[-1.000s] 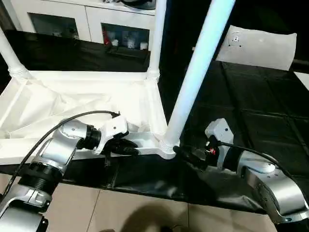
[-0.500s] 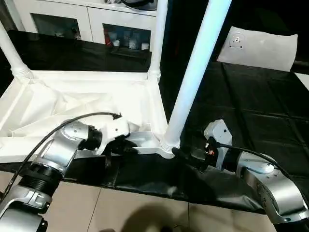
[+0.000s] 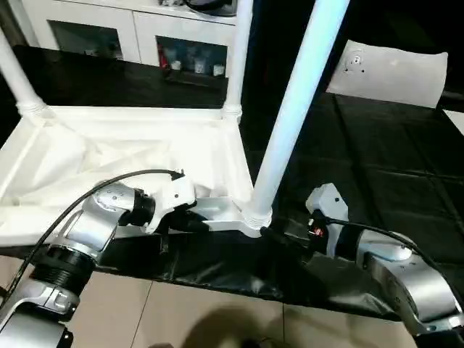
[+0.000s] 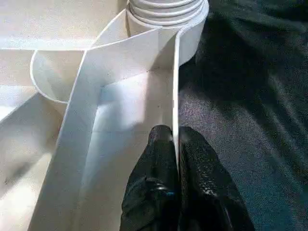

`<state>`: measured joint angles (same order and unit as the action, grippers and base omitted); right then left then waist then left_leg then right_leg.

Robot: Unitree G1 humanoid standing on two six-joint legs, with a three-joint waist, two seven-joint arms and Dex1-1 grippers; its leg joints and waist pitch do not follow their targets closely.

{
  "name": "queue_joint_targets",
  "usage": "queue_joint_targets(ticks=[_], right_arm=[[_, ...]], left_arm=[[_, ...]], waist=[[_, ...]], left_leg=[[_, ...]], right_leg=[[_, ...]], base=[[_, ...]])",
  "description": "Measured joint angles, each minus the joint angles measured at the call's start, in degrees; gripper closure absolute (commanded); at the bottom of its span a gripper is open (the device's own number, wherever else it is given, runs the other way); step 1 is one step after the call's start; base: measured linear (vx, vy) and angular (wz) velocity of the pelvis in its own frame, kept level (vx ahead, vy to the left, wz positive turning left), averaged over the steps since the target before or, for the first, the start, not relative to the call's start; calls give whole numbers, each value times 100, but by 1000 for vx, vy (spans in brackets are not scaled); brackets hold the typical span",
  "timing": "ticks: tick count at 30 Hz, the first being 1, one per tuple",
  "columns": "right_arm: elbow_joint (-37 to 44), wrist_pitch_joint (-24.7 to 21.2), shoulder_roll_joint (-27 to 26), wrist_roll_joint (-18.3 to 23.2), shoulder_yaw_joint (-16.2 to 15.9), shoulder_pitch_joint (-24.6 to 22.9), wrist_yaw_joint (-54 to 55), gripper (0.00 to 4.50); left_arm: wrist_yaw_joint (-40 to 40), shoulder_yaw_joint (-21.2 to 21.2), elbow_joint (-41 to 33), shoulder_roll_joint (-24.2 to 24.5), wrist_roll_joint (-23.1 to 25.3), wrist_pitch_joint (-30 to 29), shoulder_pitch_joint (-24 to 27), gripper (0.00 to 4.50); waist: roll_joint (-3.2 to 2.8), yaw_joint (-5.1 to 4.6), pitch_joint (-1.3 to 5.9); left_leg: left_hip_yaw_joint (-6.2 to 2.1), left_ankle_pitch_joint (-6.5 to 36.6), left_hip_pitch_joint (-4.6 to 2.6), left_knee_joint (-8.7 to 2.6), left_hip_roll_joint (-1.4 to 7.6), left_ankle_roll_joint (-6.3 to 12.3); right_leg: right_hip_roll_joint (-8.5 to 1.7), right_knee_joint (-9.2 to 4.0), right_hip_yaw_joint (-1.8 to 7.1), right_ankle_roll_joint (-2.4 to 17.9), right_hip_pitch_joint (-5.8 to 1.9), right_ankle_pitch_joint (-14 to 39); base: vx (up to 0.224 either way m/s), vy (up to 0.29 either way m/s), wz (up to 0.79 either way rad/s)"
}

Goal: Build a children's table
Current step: Rotate leg to tighten

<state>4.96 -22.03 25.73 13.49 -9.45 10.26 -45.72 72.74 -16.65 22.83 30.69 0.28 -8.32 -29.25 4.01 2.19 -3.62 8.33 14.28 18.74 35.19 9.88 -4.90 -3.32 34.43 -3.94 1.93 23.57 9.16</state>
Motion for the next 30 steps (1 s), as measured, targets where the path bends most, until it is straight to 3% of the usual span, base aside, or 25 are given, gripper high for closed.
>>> queue_joint_targets(ticks=[5,6,15,17,20,23,30], right_arm=[[-585,280,116,171,-20,458,-779,0],[-672,295,154,192,-63,526,-947,27],[-1425,689,215,164,-494,1063,-1998,88],[-1554,756,202,146,-541,1127,-2093,119],[-1869,934,132,-15,-674,1299,-2116,125],[-2032,1037,62,-68,-738,1394,-2197,159],[-2189,1248,-37,-87,-805,1523,-2359,208]], left_arm=[[224,-48,158,-14,-49,212,-54,446],[283,-72,241,-12,-49,268,-103,450],[848,-246,575,21,-41,655,-341,450],[902,-249,615,32,-51,707,-359,450],[985,-250,635,60,-56,726,-373,450],[1083,-250,715,72,-61,771,-412,450],[1192,-241,948,131,-60,987,-489,450]], waist=[[1,34,1],[1,51,1],[5,123,1],[5,126,0],[2,122,-2],[2,130,-2],[58,113,13]], left_leg=[[2,-13,1,0,2,13],[3,-20,1,0,2,21],[4,-38,16,0,4,22],[4,-38,24,0,5,22],[4,-38,29,0,7,21],[5,-38,29,0,8,21],[7,-40,22,0,10,5]], right_leg=[[0,10,-1,15,6,-6],[-1,11,-1,15,6,-6],[-2,13,-4,20,16,-9],[-2,14,-5,34,23,-18],[-2,16,-7,36,32,-18],[-2,16,-8,35,31,-18],[-2,25,-8,33,28,-16]], base=[[0,0,0],[0,0,0],[0,0,0],[0,0,0],[0,0,0],[0,0,0],[0,0,0]])
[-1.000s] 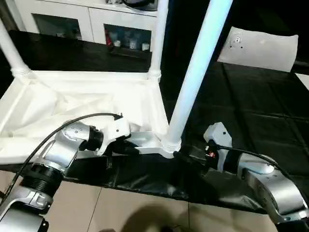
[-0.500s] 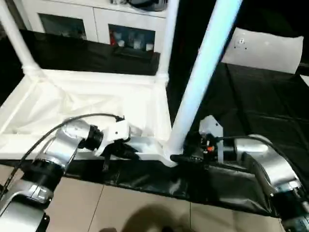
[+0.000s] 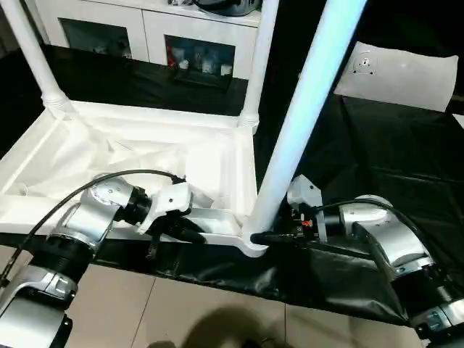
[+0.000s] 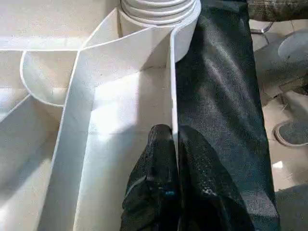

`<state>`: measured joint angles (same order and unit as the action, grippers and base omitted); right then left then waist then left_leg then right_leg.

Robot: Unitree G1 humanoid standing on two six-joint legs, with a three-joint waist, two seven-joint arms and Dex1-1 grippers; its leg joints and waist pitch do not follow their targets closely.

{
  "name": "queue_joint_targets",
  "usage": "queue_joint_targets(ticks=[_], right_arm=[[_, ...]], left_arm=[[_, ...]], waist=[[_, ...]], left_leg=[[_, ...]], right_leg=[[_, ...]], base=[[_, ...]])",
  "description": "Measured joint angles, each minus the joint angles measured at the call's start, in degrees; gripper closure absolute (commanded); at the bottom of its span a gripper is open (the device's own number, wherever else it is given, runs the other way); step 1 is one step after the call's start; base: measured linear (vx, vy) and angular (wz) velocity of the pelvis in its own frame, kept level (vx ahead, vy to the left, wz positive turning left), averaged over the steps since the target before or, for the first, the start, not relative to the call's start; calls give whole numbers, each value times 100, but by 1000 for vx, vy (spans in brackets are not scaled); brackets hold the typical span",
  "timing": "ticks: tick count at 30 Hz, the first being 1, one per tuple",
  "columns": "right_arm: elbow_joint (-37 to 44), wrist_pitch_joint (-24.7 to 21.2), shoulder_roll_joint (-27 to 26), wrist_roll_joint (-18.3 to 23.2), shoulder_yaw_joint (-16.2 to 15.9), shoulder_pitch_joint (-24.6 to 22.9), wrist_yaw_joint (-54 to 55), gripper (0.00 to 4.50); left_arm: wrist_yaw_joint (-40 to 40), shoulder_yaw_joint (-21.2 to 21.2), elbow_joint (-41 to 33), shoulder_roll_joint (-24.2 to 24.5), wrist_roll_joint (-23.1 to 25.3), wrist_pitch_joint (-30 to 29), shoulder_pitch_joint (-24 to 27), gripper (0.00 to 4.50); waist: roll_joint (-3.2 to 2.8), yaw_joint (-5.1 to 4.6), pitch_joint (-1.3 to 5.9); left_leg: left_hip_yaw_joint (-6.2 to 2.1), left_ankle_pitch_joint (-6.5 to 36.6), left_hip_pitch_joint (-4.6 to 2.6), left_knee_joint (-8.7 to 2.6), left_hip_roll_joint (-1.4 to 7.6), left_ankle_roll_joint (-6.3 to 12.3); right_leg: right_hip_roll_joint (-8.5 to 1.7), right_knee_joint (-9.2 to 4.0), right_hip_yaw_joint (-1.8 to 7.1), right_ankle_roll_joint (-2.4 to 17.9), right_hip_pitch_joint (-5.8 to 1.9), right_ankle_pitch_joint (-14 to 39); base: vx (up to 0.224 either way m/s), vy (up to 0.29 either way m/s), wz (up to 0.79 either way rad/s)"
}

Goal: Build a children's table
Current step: Rotate leg to tighten

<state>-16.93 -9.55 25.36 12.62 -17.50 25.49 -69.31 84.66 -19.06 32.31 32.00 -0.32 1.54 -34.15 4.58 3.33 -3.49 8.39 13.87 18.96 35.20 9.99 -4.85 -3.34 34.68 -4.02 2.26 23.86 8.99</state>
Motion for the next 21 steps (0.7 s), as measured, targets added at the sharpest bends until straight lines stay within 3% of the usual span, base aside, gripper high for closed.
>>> queue_joint_targets(ticks=[6,13,19,21], right_arm=[[-140,60,-131,0,17,39,11,238],[55,-176,-384,119,260,-291,378,246],[49,-324,-658,114,410,-345,793,246],[-48,-375,-929,33,558,-331,1295,246]], left_arm=[[-68,67,151,-27,1,-13,-21,450],[-173,134,156,-103,1,-171,0,450],[-386,286,157,-109,-1,-300,67,450],[-705,354,159,-149,11,-448,68,450]], waist=[[2,-7,1],[-10,-6,-4],[-33,-45,-16],[-39,-97,-20]], left_leg=[[-1,-10,-11,0,0,-35],[-2,-20,-16,0,1,-45],[-4,-23,-15,-1,1,-45],[-7,-26,-10,-2,1,-46]], right_leg=[[0,20,0,-18,1,10],[0,21,1,-21,-2,12],[0,18,-2,-23,0,14],[0,-1,-10,-24,1,14]], base=[[0,0,0],[0,0,0],[0,0,0],[0,0,0]])
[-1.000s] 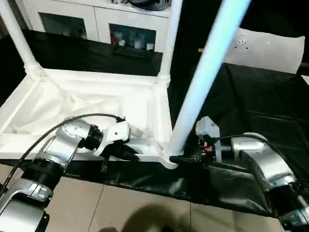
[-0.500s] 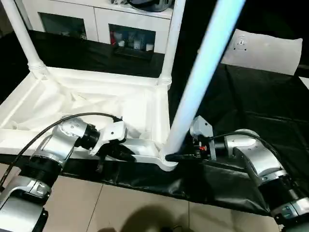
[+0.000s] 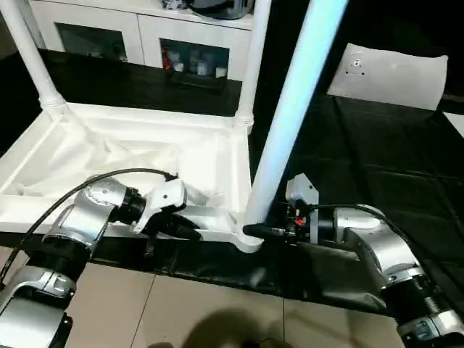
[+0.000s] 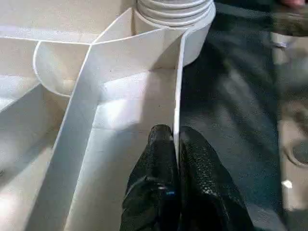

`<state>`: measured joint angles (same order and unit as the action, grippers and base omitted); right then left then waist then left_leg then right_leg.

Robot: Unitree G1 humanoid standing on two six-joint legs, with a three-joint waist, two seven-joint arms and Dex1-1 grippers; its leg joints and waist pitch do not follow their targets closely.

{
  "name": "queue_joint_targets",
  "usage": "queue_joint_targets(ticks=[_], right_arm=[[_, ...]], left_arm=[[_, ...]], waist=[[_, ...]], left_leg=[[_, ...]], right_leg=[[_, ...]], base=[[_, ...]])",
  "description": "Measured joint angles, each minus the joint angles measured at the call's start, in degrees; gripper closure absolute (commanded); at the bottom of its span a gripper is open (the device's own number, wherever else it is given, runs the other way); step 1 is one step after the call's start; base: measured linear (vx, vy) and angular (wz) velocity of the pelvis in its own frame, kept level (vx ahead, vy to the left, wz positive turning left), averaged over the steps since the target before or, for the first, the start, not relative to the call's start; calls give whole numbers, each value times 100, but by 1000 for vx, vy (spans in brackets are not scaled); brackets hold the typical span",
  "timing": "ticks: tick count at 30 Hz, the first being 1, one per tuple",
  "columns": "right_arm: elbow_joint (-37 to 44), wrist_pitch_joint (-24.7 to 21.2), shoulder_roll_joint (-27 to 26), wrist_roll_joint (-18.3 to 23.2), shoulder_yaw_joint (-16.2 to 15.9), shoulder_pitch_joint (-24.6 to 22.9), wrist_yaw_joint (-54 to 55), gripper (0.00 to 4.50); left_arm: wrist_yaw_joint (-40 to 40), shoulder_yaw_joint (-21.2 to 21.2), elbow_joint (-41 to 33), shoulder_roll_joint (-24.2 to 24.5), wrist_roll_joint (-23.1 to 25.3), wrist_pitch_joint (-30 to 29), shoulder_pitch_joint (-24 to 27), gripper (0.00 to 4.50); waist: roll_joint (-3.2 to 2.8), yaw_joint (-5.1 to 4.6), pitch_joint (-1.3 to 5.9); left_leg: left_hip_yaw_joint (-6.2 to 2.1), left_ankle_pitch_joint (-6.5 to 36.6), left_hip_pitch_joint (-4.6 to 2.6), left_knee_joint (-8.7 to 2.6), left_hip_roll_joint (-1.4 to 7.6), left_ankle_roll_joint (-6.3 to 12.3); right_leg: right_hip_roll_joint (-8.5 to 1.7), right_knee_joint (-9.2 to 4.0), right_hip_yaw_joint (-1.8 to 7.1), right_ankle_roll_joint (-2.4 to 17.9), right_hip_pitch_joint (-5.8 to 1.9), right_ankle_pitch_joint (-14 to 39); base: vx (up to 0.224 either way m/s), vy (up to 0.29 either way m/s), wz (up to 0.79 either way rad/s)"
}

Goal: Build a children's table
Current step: Rotate leg to tighten

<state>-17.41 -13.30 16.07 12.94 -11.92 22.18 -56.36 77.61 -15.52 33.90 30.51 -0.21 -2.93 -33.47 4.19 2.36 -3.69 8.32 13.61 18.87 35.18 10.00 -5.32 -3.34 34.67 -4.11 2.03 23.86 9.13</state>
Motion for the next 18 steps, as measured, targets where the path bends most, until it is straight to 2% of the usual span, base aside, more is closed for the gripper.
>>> queue_joint_targets(ticks=[4,9,13,15,18], right_arm=[[-398,-67,-565,-231,277,264,1279,246],[-876,-156,-1204,-411,666,599,2712,247],[-1462,-161,-1707,-625,1032,1106,4053,247],[-1547,-146,-1764,-641,1141,1186,4290,247],[-1553,14,-1781,-651,1153,1155,4313,247]], left_arm=[[-765,183,-13,-276,119,-481,-71,450],[-1696,333,-190,-715,261,-1068,-96,450],[-2655,462,-354,-1302,375,-1643,-154,450],[-2871,457,-426,-1471,400,-1752,-156,450],[-2893,449,-479,-1480,434,-1742,-155,450]], waist=[[-31,-134,-16],[-54,-210,-12],[-71,-199,-9],[-72,-180,-8],[-74,-118,-8]], left_leg=[[0,-15,16,-18,-1,7],[15,-21,14,-22,-8,17],[25,-19,11,-45,-13,19],[26,-18,6,-68,-14,21],[24,-21,0,-100,-6,17]], right_leg=[[0,-81,-13,0,0,0],[-5,-97,5,1,-10,-1],[-6,-89,15,20,-8,-13],[-6,-74,15,29,-5,-20],[1,-48,8,38,10,-27]], base=[[0,0,0],[0,0,0],[0,0,0],[0,0,0],[0,0,0]])
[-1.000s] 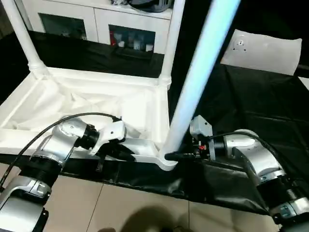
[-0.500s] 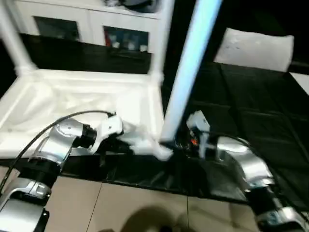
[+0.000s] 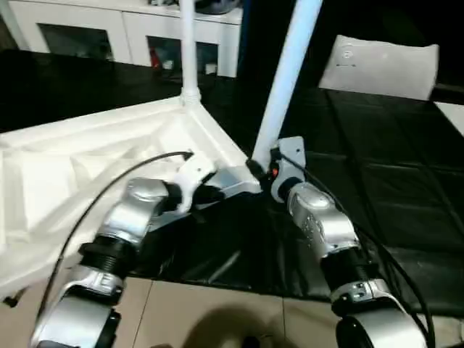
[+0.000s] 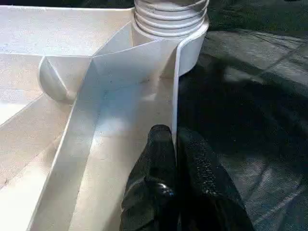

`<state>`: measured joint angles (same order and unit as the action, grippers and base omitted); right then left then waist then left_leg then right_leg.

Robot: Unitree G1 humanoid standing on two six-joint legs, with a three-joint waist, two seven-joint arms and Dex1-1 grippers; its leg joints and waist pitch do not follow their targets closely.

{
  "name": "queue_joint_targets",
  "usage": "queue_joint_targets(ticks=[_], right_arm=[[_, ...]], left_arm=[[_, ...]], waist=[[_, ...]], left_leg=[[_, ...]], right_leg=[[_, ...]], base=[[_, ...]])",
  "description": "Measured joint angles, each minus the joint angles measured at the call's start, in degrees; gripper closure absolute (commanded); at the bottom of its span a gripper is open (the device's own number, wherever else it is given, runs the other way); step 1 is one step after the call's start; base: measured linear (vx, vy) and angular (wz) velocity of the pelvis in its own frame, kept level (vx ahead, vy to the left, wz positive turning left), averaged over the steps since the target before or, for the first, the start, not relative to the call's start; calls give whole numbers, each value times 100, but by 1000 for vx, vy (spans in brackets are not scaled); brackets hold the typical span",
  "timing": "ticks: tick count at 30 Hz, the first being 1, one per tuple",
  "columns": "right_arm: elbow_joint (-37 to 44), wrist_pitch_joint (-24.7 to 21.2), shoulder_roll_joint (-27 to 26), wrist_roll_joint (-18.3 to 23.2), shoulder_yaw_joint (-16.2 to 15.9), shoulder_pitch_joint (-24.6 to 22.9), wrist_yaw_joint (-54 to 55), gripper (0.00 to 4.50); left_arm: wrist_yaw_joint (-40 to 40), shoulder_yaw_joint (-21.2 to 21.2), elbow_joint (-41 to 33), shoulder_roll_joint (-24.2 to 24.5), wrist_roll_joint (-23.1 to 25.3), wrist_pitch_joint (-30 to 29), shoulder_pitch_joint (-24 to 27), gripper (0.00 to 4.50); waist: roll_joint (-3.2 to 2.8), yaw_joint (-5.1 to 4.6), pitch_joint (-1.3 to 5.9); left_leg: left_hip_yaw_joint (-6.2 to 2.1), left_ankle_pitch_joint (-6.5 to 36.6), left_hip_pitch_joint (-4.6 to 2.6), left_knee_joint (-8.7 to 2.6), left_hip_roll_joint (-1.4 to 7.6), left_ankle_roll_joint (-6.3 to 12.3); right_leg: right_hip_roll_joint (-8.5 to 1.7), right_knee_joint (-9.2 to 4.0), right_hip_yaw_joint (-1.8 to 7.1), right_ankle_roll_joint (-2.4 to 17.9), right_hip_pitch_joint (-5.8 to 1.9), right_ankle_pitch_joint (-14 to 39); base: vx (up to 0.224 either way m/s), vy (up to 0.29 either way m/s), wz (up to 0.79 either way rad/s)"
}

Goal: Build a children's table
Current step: Rotate leg to tighten

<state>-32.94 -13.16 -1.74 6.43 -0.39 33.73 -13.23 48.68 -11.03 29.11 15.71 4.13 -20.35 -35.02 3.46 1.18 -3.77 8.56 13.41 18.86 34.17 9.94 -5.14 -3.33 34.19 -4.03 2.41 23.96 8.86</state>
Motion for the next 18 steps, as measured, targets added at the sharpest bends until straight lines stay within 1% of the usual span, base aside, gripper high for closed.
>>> queue_joint_targets(ticks=[1,2,4,6,7,9,10,12,14,15,16,17,18], right_arm=[[7,11,0,-2,0,-4,-1,191],[24,18,0,0,1,-18,-5,178],[230,42,8,71,8,-191,-281,171],[380,97,63,114,7,-394,-595,142],[418,98,92,144,-9,-452,-705,134],[538,108,202,209,-78,-569,-948,131],[661,127,442,264,-164,-688,-1256,115],[735,118,636,296,-255,-825,-1622,89],[818,153,868,310,-364,-955,-1979,85],[904,239,1148,312,-486,-1039,-2370,69],[1007,297,1363,312,-527,-1124,-2653,69],[1064,360,1589,309,-577,-1171,-2957,47],[1171,395,1829,307,-618,-1235,-3291,47]], left_arm=[[-1,-5,-10,5,4,4,0,450],[1,-18,-14,14,5,17,1,450],[91,-75,-18,133,2,143,18,450],[195,-76,-25,252,-4,231,40,450],[231,-75,-25,318,-1,267,50,450],[331,-80,-24,408,1,346,64,450],[488,-119,-1,497,0,486,66,450],[734,-135,16,636,-2,654,75,450],[975,-179,93,743,-8,918,69,450],[1213,-236,152,864,-71,1130,71,450],[1416,-268,212,935,-116,1315,73,450],[1651,-296,253,1020,-184,1477,75,450],[1942,-305,296,1112,-265,1592,84,450]], waist=[[-1,18,0],[-1,45,0],[-1,38,0],[1,10,-1],[4,-4,-2],[8,-14,-5],[14,-12,-8],[15,-13,-9],[16,-8,-10],[19,6,-12],[26,35,-16],[33,57,-20],[33,71,-20]], left_leg=[[0,-3,1,-8,4,1],[1,-7,0,-11,8,7],[3,-9,0,-14,11,9],[5,-8,0,-14,12,8],[6,-7,-1,-14,12,7],[6,-3,0,-13,12,-2],[6,-2,0,-13,12,-3],[6,-2,3,-13,12,-2],[6,-3,10,-13,13,-1],[6,-3,15,-13,13,1],[6,-5,16,-14,13,8],[6,-7,16,-14,13,14],[7,-7,17,-14,13,19]], right_leg=[[4,0,-3,7,3,-3],[6,0,-6,8,3,-2],[7,-3,-6,8,4,0],[8,-8,-5,-6,4,8],[8,-8,-4,-6,4,8],[8,-8,-4,-8,4,9],[8,-10,-5,-13,3,12],[8,-10,-5,-14,8,13],[8,-11,-5,-15,13,14],[8,-15,-5,-17,15,15],[8,-15,-5,-16,15,14],[8,-15,-5,-14,15,13],[8,-16,-5,-9,14,11]], base=[[0,0,0],[0,0,0],[0,0,0],[0,0,0],[0,0,0],[0,0,0],[0,0,0],[0,0,0],[0,0,0],[0,0,0],[0,0,0],[0,0,0],[0,0,0]])
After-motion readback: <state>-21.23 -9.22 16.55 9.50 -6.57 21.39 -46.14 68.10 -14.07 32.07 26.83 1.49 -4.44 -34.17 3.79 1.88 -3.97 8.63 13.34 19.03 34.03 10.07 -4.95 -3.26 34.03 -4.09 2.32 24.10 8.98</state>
